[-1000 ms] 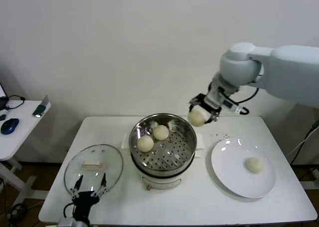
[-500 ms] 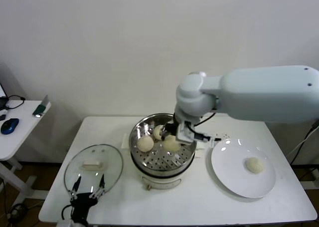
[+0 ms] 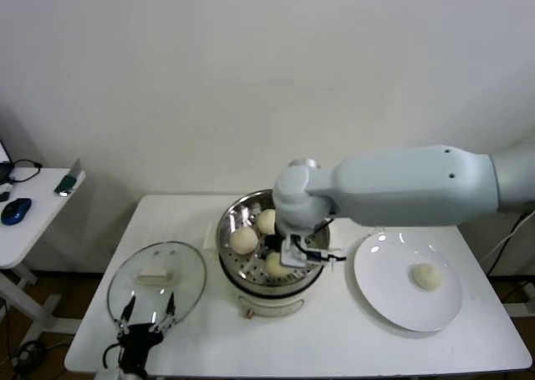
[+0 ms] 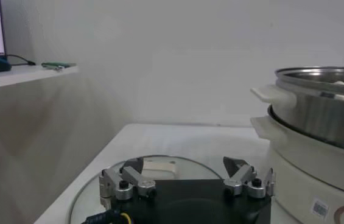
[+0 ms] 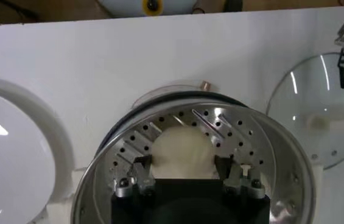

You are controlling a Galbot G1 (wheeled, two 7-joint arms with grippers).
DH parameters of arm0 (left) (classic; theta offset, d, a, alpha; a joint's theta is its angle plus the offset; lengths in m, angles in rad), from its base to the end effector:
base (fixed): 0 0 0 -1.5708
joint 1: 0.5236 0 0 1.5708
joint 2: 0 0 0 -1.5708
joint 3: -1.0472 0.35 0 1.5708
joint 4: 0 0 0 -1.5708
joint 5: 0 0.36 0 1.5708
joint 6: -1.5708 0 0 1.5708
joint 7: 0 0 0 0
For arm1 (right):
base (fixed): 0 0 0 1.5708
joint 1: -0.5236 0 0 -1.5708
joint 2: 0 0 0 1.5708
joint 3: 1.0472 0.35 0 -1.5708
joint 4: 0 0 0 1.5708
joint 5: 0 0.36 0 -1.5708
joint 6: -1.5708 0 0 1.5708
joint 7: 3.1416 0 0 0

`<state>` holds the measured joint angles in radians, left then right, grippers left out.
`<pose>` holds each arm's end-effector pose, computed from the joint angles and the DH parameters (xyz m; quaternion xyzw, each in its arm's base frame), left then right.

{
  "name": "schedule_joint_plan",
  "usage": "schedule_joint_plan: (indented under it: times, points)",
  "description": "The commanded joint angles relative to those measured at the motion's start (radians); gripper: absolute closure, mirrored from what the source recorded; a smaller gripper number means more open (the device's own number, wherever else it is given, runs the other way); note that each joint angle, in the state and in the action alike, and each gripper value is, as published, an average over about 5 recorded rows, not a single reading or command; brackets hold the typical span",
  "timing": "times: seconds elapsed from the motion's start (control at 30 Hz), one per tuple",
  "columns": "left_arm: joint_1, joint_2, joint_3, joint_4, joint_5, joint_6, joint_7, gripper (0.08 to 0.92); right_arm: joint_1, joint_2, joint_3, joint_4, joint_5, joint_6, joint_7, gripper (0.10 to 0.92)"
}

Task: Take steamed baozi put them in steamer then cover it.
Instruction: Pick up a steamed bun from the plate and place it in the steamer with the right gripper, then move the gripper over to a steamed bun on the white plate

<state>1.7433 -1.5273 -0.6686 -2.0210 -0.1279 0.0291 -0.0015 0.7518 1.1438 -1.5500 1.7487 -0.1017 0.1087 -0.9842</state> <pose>0.1236 0.0552 -0.3523 0.0573 -0.9896 0.0066 0.1318 0.4177 0.1640 -0.0783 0.6360 -0.0806 0.7675 0.0019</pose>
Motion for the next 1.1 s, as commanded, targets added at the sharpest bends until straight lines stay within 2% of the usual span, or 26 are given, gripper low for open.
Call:
schedule_joint_plan:
  times: [0.03,0.4,0.5,0.6,0.8,1.1]
  points:
    - [-0.001,0.0,-0.002,0.003,-0.002,-0.001,0.0,0.177,-0.073,0.028,-0.002,-0.031,-0.054,-0.006,0.011,0.33]
    - [-0.002,0.0,-0.002,0.002,-0.004,-0.002,-0.001,0.177,-0.088,0.058,0.012,-0.056,-0.046,-0.031,0.03,0.327]
    - [-0.003,-0.001,-0.001,0.002,-0.003,-0.002,-0.001,0.177,-0.067,0.049,0.015,-0.052,-0.004,-0.024,0.022,0.282]
    - [-0.002,-0.002,0.0,0.001,-0.003,-0.001,0.0,0.177,-0.023,0.02,0.016,-0.047,0.065,-0.006,-0.022,0.222]
    - [-0.003,-0.001,0.004,-0.001,0.0,0.0,0.001,0.177,0.141,-0.089,-0.006,-0.079,0.213,0.054,-0.11,0.203]
    - [-0.008,0.003,0.01,-0.005,-0.003,0.003,0.003,0.177,0.41,-0.3,-0.211,-0.355,0.483,0.064,-0.153,0.203]
